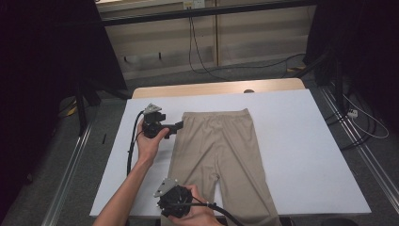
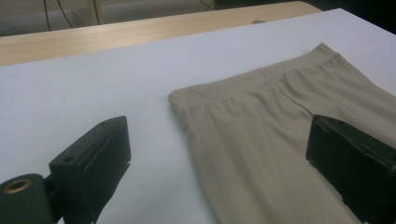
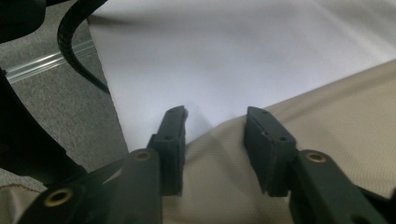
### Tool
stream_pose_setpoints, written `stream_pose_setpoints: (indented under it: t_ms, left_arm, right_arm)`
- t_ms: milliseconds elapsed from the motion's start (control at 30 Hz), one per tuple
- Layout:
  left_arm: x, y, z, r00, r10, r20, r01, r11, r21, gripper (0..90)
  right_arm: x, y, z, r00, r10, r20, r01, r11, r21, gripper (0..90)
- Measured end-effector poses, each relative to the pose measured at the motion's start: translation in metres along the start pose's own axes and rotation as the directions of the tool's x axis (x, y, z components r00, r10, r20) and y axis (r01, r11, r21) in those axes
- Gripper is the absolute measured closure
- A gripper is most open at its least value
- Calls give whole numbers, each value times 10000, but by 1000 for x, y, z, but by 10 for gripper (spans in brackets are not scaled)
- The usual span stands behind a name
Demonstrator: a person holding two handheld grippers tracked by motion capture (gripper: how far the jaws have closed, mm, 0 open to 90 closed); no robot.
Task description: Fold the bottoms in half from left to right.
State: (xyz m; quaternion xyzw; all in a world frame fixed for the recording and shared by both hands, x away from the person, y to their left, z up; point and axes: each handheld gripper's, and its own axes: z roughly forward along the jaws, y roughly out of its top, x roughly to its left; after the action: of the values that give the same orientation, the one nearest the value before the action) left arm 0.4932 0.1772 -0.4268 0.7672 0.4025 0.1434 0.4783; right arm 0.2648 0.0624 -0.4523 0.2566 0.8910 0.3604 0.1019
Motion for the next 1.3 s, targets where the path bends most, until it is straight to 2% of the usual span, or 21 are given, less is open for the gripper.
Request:
stream_pose_setpoints:
  t_ms: [100, 133, 167, 233, 300, 333, 433, 467, 533, 633, 667, 700, 733, 767, 833, 867, 1033, 1133, 1200, 1267, 1300]
  left_arm:
    - [3, -1, 2, 9994, 19, -337, -15, 9999, 120, 71]
    - [5, -2, 3, 9993, -57, -368, 63, 9998, 180, 86]
    - [10, -2, 5, 9988, -256, -424, 263, 9996, 140, 98]
    - [12, -2, 7, 9981, -387, -475, 391, 9992, 86, 110]
    - [17, 1, 13, 9962, -453, -748, 480, 9983, 336, 74]
    - [20, 2, 16, 9968, -511, -619, 534, 9979, 364, 74]
    - [25, 10, 25, 9970, -487, -597, 522, 9970, 576, 158]
    - [26, 13, 30, 9982, -503, -315, 521, 9968, 598, 158]
    - [27, 17, 38, 9977, -667, 69, 662, 9959, 613, 325]
    - [25, 20, 57, 9988, -488, -79, 494, 9938, 996, 401]
    - [26, 20, 63, 9986, -523, 30, 516, 9923, 1125, 482]
    - [26, 21, 70, 9990, -385, -245, 415, 9899, 1352, 548]
    - [26, 21, 70, 9990, -385, -245, 415, 9899, 1352, 587]
    - [28, 21, 73, 9980, -578, -237, 604, 9896, 1309, 587]
    - [29, 21, 75, 9968, -527, -595, 614, 9858, 1563, 617]
    - [33, 19, 78, 9959, -856, -295, 893, 9826, 1631, 663]
    - [33, 14, 85, 9941, -1087, 7, 1071, 9806, 1643, 662]
    - [31, 14, 85, 9953, -971, -38, 964, 9807, 1702, 654]
    - [28, 14, 85, 9973, -725, 138, 688, 9810, 1813, 657]
    - [28, 14, 85, 9966, -788, 230, 731, 9791, 1896, 668]
    - [28, 14, 83, 9949, -912, 431, 802, 9744, 2101, 699]
  right_arm:
    - [2, -1, -1, 9999, 117, 95, -116, 9999, -32, 670]
    - [2, -3, -3, 9998, 171, 89, -170, 9998, -75, 783]
    - [0, -4, -3, 9997, 227, 55, -227, 9997, -82, 816]
    - [-2, -4, -4, 9996, 281, 13, -281, 9996, -77, 853]
    - [-7, -3, -5, 9978, 635, -202, -635, 9980, 25, 900]
    - [-7, -3, -5, 9978, 635, -202, -635, 9980, 25, 900]
    - [-5, -4, -6, 9974, 710, -78, -711, 9974, -88, 900]
    - [-6, -4, -6, 9970, 767, -127, -768, 9969, -143, 900]
    - [-8, -6, -8, 9955, 869, -385, -878, 9959, -219, 900]
    - [-9, -7, -10, 9946, 907, -503, -920, 9955, -232, 900]
    - [-9, -7, -11, 9947, 896, -500, -909, 9956, -237, 900]
    - [-9, -8, -10, 9951, 858, -486, -870, 9959, -229, 900]
    - [-9, -8, -10, 9951, 858, -486, -870, 9959, -229, 900]
    - [-9, -8, -10, 9961, 762, -454, -772, 9968, -221, 900]
    - [-8, -8, -10, 9960, 777, -443, -787, 9966, -226, 900]
    - [-9, -8, -10, 9961, 732, -485, -742, 9970, -201, 900]
    - [-8, -8, -10, 9966, 674, -465, -684, 9974, -213, 900]
    - [-9, -8, -10, 9960, 715, -531, -725, 9972, -175, 900]
    - [-10, -8, -10, 9958, 723, -567, -733, 9972, -162, 900]
    - [-10, -8, -11, 9954, 741, -607, -751, 9971, -143, 900]
    - [-10, -8, -11, 9946, 824, -624, -836, 9963, -174, 900]
